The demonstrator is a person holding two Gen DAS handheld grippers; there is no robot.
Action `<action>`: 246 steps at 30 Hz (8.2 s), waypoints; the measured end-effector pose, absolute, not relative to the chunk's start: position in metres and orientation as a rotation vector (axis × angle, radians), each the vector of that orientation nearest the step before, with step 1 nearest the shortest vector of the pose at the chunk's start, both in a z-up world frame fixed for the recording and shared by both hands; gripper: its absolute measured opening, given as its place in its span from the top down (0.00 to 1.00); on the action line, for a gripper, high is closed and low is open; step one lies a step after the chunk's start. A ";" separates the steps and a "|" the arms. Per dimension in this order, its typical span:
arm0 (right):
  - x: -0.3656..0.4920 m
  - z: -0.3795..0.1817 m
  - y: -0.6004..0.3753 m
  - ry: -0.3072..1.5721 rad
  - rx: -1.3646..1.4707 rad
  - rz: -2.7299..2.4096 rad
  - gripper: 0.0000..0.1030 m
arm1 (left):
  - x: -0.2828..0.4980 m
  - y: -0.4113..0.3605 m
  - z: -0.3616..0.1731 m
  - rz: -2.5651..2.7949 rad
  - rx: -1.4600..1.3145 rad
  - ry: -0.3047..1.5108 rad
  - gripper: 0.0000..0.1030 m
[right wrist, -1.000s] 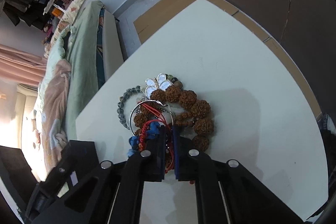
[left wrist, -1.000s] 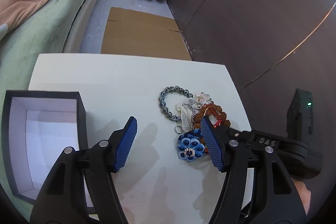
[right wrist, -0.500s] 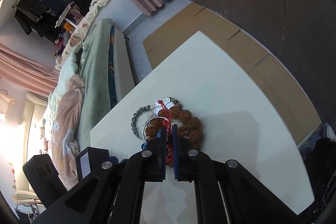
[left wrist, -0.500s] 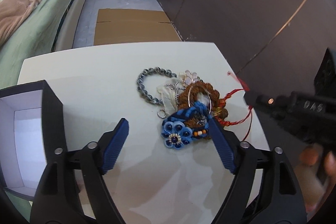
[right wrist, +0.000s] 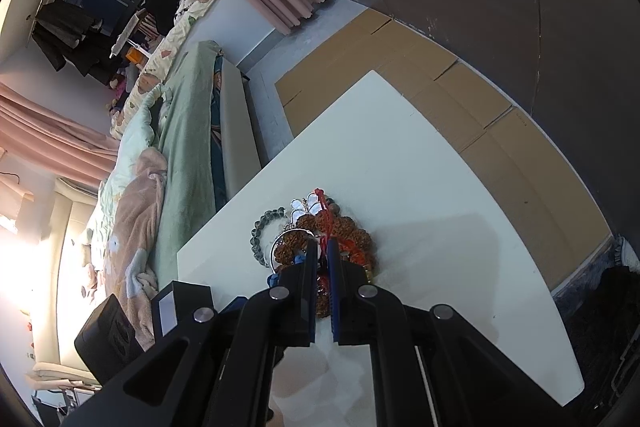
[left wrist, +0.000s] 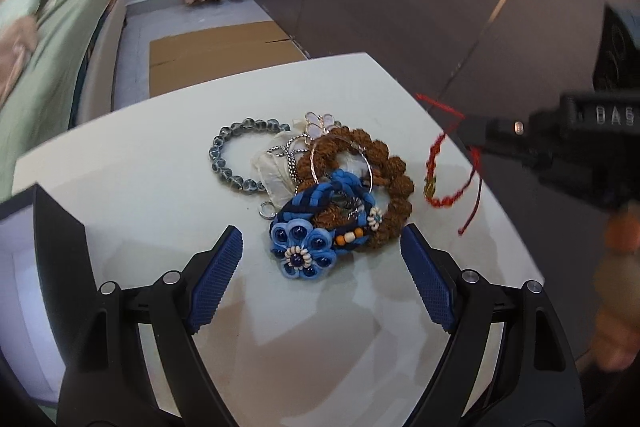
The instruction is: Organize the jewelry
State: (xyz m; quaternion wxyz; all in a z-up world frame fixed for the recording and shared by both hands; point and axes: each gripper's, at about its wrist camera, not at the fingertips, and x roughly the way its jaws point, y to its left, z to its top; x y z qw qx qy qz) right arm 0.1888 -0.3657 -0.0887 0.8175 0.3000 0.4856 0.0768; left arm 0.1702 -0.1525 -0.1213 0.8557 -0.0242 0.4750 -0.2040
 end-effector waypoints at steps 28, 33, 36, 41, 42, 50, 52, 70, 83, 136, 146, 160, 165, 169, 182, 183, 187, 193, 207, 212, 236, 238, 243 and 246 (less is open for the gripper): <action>0.171 -0.078 -0.340 0.998 0.627 0.214 0.95 | 0.153 -0.131 -0.110 -0.525 -0.105 0.968 0.77; 0.161 -0.071 -0.326 0.962 0.630 0.253 0.95 | 0.136 -0.112 -0.087 -0.495 -0.135 0.906 0.78; 0.156 -0.066 -0.316 0.940 0.635 0.295 0.95 | 0.130 -0.100 -0.074 -0.465 -0.163 0.875 0.78; 0.148 -0.060 -0.293 0.911 0.639 0.364 0.95 | 0.123 -0.070 -0.056 -0.400 -0.202 0.839 0.78; 0.147 -0.059 -0.289 0.908 0.637 0.373 0.95 | 0.120 -0.064 -0.053 -0.379 -0.202 0.829 0.78; 0.146 -0.064 -0.252 0.959 0.525 0.363 0.91 | 0.111 -0.021 -0.036 -0.302 -0.237 0.796 0.78; 0.150 -0.075 -0.244 1.019 0.473 0.336 0.90 | 0.108 -0.009 -0.032 -0.288 -0.251 0.784 0.78; 0.168 -0.139 -0.231 1.201 0.150 0.089 0.79 | 0.108 0.037 -0.039 -0.194 -0.333 0.809 0.78; 0.142 -0.081 -0.216 0.996 0.290 0.319 0.93 | 0.108 0.051 -0.035 -0.152 -0.389 0.785 0.38; 0.154 -0.085 -0.313 1.001 0.593 0.166 0.24 | 0.128 -0.015 -0.043 -0.162 -0.334 0.853 0.10; 0.168 -0.109 -0.359 1.052 0.804 0.075 0.51 | 0.154 -0.075 -0.042 -0.219 -0.237 0.882 0.10; 0.169 -0.113 -0.404 1.082 0.879 0.064 0.64 | 0.191 -0.176 -0.078 -0.215 0.092 0.992 0.10; 0.174 -0.111 -0.408 1.097 0.834 0.079 0.64 | 0.198 -0.198 -0.092 -0.207 0.186 1.023 0.10; 0.178 -0.113 -0.407 1.114 0.826 0.095 0.64 | 0.201 -0.213 -0.103 -0.193 0.264 1.047 0.10; 0.185 -0.115 -0.405 1.122 0.815 0.105 0.63 | 0.210 -0.238 -0.119 -0.147 0.396 1.049 0.10; 0.186 -0.115 -0.404 1.123 0.813 0.105 0.62 | 0.209 -0.239 -0.119 -0.145 0.407 1.044 0.10; 0.187 -0.117 -0.400 1.131 0.804 0.094 0.62 | 0.211 -0.243 -0.122 -0.164 0.422 1.045 0.24; 0.188 -0.120 -0.393 1.141 0.789 0.075 0.63 | 0.206 -0.234 -0.116 -0.229 0.314 1.056 0.52; 0.199 -0.127 -0.361 1.185 0.704 0.101 0.64 | 0.180 -0.166 -0.084 -0.250 0.091 1.001 0.52; 0.204 -0.135 -0.347 1.211 0.656 0.092 0.65 | 0.166 -0.129 -0.076 -0.215 -0.012 0.972 0.52; 0.198 -0.107 -0.312 1.023 0.464 0.078 0.84 | 0.127 0.006 -0.036 -0.097 -0.245 0.872 0.52; 0.193 -0.095 -0.312 0.975 0.534 0.141 0.84 | 0.125 0.012 -0.037 -0.092 -0.252 0.872 0.52; 0.184 -0.078 -0.300 0.898 0.636 0.252 0.84 | 0.122 0.020 -0.041 -0.082 -0.262 0.892 0.40; 0.176 -0.065 -0.287 0.849 0.661 0.322 0.84 | 0.117 0.021 -0.038 -0.067 -0.252 0.876 0.18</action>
